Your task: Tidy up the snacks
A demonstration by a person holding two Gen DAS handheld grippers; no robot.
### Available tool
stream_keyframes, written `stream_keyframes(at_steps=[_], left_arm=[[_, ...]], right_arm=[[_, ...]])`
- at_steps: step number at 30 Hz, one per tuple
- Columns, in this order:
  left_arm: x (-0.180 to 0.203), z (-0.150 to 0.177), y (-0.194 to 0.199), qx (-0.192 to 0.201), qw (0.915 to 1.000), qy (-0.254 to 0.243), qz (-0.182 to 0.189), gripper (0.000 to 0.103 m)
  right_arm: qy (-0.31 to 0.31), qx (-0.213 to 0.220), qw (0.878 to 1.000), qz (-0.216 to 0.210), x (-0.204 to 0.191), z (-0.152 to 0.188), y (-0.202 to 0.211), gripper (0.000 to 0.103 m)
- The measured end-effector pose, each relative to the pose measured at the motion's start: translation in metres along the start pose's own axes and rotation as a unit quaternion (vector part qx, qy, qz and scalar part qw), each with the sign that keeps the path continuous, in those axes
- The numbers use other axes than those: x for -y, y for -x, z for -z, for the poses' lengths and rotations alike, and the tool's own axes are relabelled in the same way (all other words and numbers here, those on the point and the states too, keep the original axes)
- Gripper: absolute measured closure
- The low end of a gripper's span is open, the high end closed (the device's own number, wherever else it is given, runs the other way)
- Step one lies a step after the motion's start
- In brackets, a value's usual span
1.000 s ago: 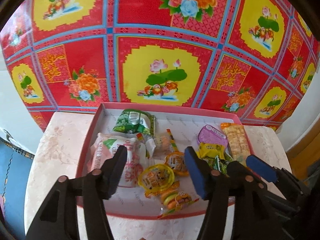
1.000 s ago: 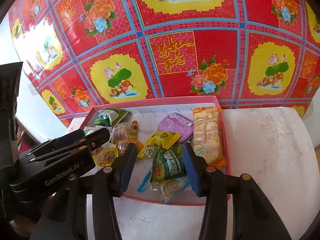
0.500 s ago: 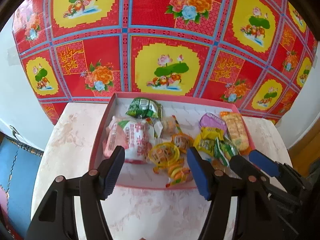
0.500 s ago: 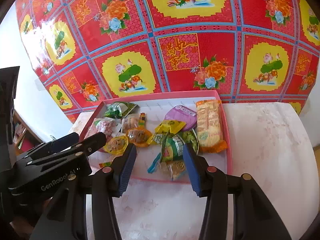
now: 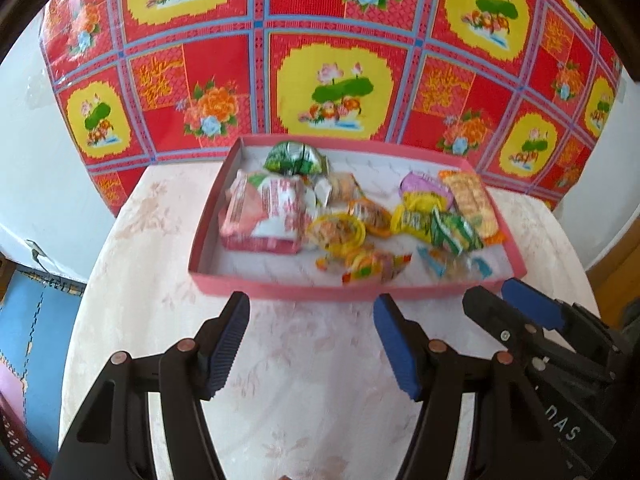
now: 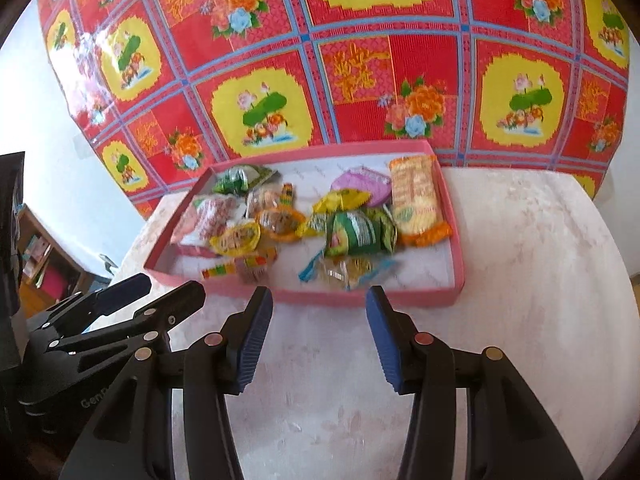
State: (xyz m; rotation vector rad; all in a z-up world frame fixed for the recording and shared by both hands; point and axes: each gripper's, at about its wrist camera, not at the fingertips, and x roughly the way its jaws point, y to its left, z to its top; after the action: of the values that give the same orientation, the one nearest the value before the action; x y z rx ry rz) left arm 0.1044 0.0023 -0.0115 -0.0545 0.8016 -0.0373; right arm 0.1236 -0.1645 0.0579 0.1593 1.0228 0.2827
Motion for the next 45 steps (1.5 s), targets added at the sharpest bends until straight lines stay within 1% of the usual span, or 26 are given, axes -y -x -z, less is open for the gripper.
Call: stream_keyframes(at_steps=[6,13,18,20,30,45], left_arm=[[0.0,0.017,-0.007,-0.018,0.9998,-0.005,-0.005,0.035],[0.002,0.024,-0.016,-0.033,0.9994,-0.007,-0.006,0.035],[0.002,0.026,-0.022,-0.045,0.9989,-0.006,-0.007,0.035],[0.003,0.026,-0.022,-0.043,0.999,-0.009,-0.013,0.035],[0.004,0.028,-0.023,-0.032,0.9991,-0.014,-0.024,0.035],[0.003,0.031,-0.024,-0.023,0.9993,-0.015,-0.023,0.035]], right_arm=[[-0.002,-0.019,1.0,0.01,0.001,0.012,-0.007,0.053],[0.002,-0.027,0.999,0.034,0.001,0.016,-0.013,0.053],[-0.004,-0.04,0.998,0.04,0.004,0.019,-0.02,0.053],[-0.008,-0.043,0.998,0.041,0.005,0.021,-0.021,0.053],[-0.011,-0.026,0.998,0.048,0.005,0.024,-0.019,0.053],[-0.009,-0.019,0.999,0.049,0.004,0.025,-0.019,0.053]])
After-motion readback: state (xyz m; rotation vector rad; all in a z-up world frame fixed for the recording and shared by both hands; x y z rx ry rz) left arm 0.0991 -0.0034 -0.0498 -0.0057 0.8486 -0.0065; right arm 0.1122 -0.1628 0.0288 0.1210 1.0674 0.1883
